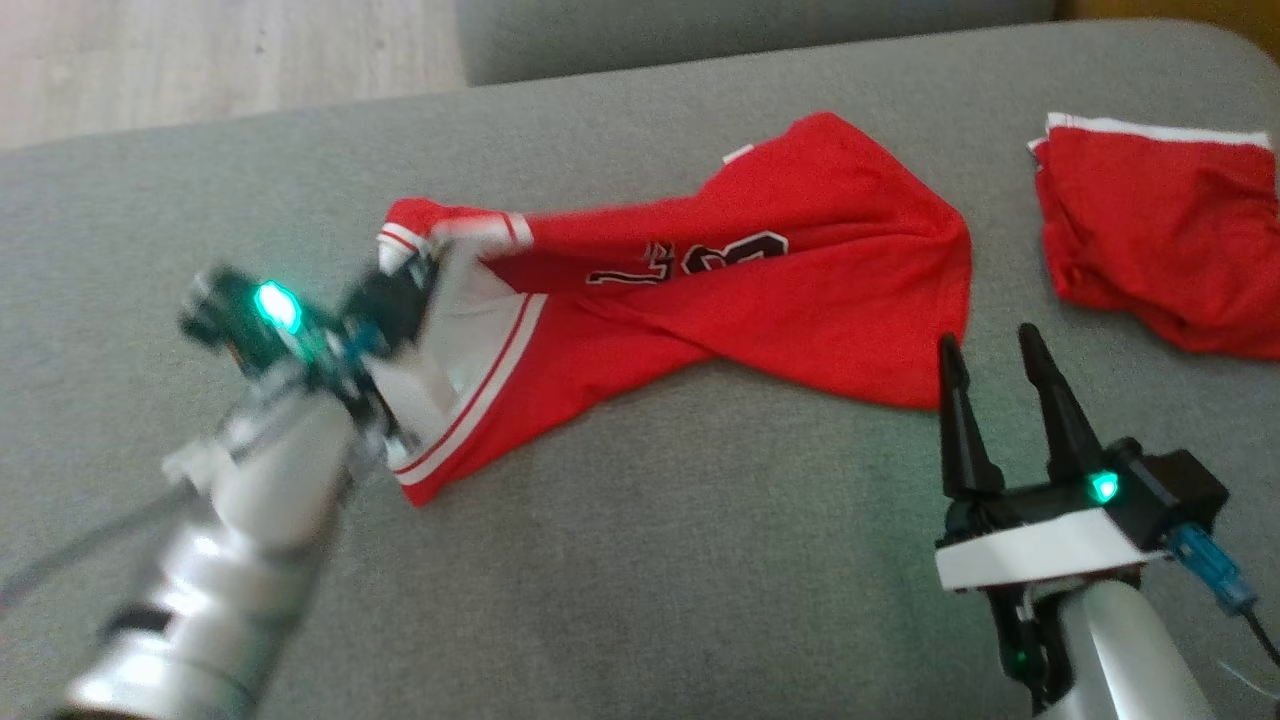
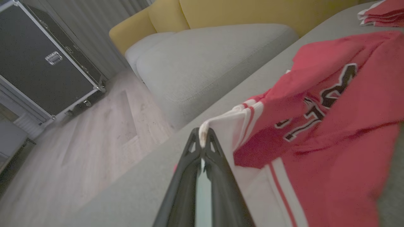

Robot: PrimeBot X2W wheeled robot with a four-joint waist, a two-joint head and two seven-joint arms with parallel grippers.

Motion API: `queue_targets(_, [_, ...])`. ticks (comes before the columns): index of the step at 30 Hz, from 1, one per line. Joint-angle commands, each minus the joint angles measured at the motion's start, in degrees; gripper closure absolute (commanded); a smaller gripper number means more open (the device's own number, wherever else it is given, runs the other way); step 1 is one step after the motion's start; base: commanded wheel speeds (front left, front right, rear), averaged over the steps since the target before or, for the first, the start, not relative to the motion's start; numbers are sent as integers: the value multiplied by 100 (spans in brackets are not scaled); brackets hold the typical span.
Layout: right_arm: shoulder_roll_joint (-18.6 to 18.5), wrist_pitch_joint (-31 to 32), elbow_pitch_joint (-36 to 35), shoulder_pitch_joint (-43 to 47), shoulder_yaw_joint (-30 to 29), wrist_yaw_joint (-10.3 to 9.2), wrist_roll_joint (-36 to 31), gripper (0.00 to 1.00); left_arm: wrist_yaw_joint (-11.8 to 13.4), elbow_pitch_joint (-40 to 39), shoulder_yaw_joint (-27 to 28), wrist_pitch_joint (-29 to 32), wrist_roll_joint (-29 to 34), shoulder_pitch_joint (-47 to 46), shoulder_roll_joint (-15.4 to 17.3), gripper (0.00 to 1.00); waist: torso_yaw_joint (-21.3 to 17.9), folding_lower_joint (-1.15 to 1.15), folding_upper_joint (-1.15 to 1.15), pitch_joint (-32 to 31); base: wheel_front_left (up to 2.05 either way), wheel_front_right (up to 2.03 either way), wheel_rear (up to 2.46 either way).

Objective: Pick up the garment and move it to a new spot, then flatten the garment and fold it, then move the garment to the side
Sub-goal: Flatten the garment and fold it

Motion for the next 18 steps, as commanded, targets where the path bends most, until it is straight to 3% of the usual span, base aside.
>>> queue_targets(1, [-27, -37, -199, -298, 200, 37, 46, 0, -52, -191, 144, 85, 59, -568, 289, 100, -129, 0, 0, 148, 0, 0, 0])
queue_targets(7, [-27, -37, -303, -731, 556, 37, 170, 0, -335, -55, -272, 643, 412, -1933, 975, 100, -607, 0, 0, 797, 0, 0, 0])
queue_targets(15, [-27, -37, -429, -1083, 792, 37, 501, 0, -376, 548, -1421, 1012, 286, -3363, 1526, 100, -1180, 0, 0, 1451, 0, 0, 0])
queue_targets(16, [-27, -37, -436, -1095, 808, 37, 521, 0, -376, 616, -1510, 1007, 252, -3532, 1582, 23, -1224, 0, 0, 1506, 0, 0, 0])
queue_targets(17, [-27, -37, -442, -1105, 813, 37, 532, 0, -376, 694, -1521, 1016, 223, -3703, 1632, 0, -1254, 0, 0, 1554, 0, 0, 0])
queue_targets(18, [-27, -37, -444, -1111, 804, 37, 541, 0, -314, 788, -1463, 1044, 203, -3858, 1667, 0, -1269, 0, 0, 1587, 0, 0, 0])
